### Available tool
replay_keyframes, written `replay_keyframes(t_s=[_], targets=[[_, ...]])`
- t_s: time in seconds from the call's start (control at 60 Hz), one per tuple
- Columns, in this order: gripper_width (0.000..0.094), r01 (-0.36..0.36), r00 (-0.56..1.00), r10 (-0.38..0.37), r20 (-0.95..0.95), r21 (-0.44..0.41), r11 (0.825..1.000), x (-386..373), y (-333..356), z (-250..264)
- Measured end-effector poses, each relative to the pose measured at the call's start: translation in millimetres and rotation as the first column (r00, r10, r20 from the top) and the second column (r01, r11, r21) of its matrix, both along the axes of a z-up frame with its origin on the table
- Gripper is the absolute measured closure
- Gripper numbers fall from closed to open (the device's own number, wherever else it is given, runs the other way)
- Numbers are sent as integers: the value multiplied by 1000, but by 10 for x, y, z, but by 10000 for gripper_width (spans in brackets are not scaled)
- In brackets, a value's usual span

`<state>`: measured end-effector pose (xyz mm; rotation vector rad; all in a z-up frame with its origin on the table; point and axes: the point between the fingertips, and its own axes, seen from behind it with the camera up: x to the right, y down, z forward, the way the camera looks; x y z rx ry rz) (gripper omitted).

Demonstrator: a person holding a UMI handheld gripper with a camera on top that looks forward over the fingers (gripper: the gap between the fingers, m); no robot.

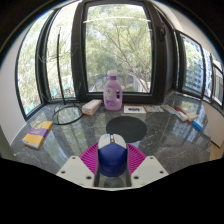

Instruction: Arrange mouse

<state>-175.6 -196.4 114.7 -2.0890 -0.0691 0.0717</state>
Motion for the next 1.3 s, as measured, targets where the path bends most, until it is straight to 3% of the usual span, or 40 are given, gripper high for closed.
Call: replay_keyframes(t_s=[0.133, 0.217, 0.283, 0.367, 0.433, 0.517, 0.617, 0.717, 0.9, 0.933, 1.0, 1.05, 1.117, 1.3], targets=[[576, -65, 998, 66, 5, 191, 979, -13, 436, 1168], [577, -55, 998, 60, -8, 288, 956, 79, 839, 1616], [577, -36, 999, 40, -7, 314, 949, 198, 1237, 1743], [577, -13, 1000, 16, -9, 266, 964, 338, 1727, 1414], [578, -7, 1000, 7, 4, 174, 985, 401, 2066, 861], [577, -7, 1000, 6, 17, 50, 999, 422, 2304, 100], [574, 14, 999, -12, 42, -61, 998, 526, 2427, -737], [545, 11, 997, -2, 79, -120, 993, 574, 2447, -1118], [390, 25, 998, -15, 56, -173, 985, 581, 2396, -1292], [315, 31, 998, -22, 56, -170, 985, 597, 2388, -1247], [62, 37, 998, -27, 60, -162, 986, 625, 2339, -1122], [110, 43, 998, -34, 62, -148, 988, 632, 2234, -976], [69, 50, 997, -44, 56, -104, 993, 642, 2136, -695], [82, 77, 994, -75, 74, -28, 997, 613, 1535, 4]])
